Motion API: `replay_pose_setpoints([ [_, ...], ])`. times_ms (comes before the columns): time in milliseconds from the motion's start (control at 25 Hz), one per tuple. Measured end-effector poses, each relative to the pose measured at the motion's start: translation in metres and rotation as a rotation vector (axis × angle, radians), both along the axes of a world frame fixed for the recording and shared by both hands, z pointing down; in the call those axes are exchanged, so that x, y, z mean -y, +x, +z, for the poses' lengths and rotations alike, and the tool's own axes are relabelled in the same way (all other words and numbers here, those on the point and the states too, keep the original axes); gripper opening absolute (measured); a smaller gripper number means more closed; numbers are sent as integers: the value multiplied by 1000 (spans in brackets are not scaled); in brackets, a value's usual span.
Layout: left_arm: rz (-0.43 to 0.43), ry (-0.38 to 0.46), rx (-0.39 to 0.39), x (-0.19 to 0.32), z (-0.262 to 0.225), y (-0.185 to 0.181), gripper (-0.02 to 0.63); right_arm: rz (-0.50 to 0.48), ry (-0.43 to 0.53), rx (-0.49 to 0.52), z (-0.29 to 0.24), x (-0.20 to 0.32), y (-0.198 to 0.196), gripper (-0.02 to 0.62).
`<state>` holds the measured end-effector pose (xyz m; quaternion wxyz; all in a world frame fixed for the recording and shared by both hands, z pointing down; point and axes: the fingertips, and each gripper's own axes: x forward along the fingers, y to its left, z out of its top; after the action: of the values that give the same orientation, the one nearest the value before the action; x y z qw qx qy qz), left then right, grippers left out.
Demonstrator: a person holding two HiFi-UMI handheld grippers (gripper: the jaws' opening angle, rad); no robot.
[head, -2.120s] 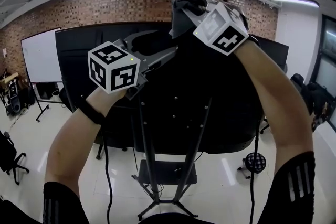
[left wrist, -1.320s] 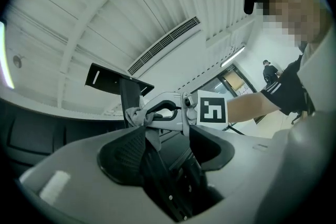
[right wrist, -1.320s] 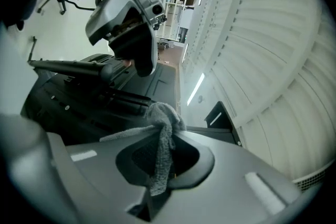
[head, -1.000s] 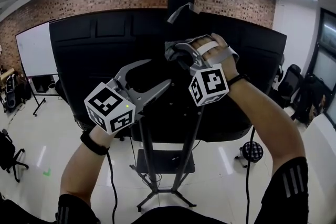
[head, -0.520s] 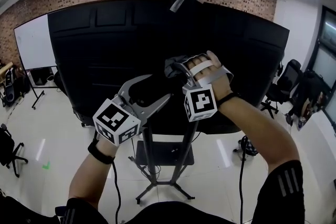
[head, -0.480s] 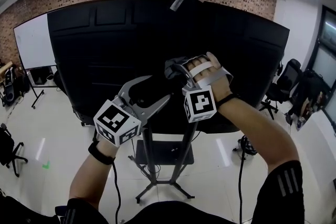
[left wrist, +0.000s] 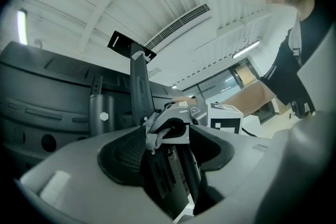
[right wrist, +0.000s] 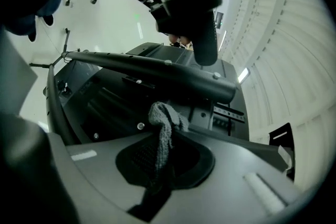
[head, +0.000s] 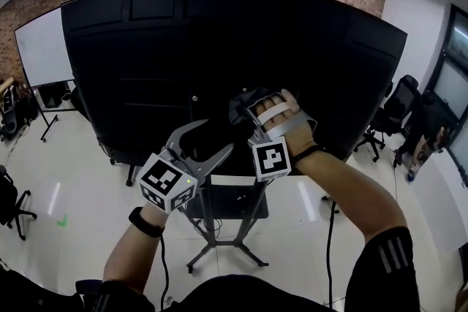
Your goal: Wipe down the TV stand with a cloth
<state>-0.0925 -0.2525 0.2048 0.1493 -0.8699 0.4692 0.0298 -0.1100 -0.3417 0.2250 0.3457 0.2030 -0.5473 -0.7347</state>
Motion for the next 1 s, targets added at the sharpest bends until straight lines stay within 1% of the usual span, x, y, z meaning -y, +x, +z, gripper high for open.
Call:
replay_pose_setpoints([
  [360,-6,-92,-47,2,48,-5,282,9,-61,-35,60,-5,-5,18],
  [680,-13,-146,-83,4,79,-8,282,-7,-102,-42,110,-7,-14,18],
  [1000,0,-208,-83,5,112,2,282,-13,-141,-31,147,-8,-19,18],
])
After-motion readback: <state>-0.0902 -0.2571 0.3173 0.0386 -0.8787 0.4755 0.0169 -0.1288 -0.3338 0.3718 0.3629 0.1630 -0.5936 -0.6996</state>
